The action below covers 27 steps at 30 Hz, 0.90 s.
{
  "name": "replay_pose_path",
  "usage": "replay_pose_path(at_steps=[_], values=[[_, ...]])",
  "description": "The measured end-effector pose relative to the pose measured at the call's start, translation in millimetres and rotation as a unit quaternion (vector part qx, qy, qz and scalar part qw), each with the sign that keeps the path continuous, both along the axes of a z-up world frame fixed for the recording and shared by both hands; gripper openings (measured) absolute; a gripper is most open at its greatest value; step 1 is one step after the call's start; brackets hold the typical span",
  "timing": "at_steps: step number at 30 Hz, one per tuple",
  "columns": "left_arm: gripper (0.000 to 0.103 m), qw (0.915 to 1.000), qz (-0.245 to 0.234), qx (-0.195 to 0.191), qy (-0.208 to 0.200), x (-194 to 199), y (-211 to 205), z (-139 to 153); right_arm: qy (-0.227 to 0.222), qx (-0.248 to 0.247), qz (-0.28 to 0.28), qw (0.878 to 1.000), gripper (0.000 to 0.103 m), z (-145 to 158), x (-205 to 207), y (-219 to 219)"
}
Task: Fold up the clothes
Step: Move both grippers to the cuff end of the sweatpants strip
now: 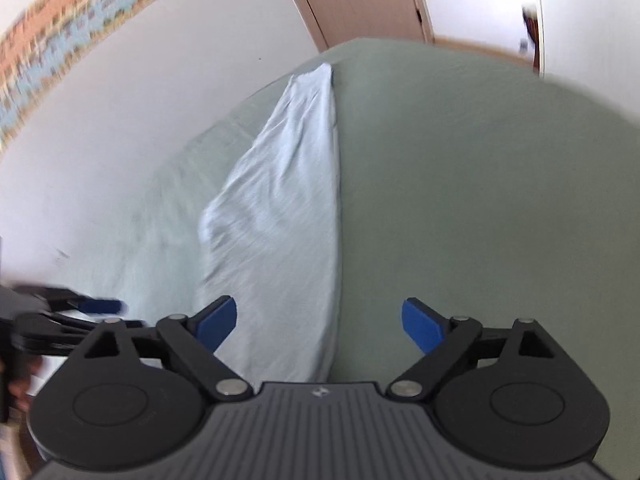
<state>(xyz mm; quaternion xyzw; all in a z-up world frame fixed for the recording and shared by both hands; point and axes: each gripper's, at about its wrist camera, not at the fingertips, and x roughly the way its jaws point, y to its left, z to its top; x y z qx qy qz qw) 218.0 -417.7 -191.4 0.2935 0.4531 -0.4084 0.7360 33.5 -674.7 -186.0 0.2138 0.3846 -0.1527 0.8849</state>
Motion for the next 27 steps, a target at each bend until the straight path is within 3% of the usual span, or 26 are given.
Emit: replay_pose_path(at_steps=[6, 15, 22, 27], values=[[0.050, 0.9986, -0.039, 0.002, 0.037, 51.3, -48.8, -8.2, 0.033, -0.046, 0.055, 0.997, 0.091, 3.1, 71.6, -36.3], [0.049, 0.9961, -0.057, -0.009, 0.067, 166.8, -135.9, -17.9, 0.053, 0.037, 0.066, 0.996, 0.087, -10.3, 182.5, -134.2], [0.049, 0.9931, -0.040, -0.011, 0.110, 270.0, -222.4, -32.1, 0.060, 0.057, 0.048, 0.995, 0.087, -29.5, 258.3, -199.8], [0.049, 0.9925, -0.018, -0.002, 0.121, 322.3, -271.8, -55.8, 0.082, 0.046, 0.069, 0.993, 0.087, -44.8, 324.1, -220.3]])
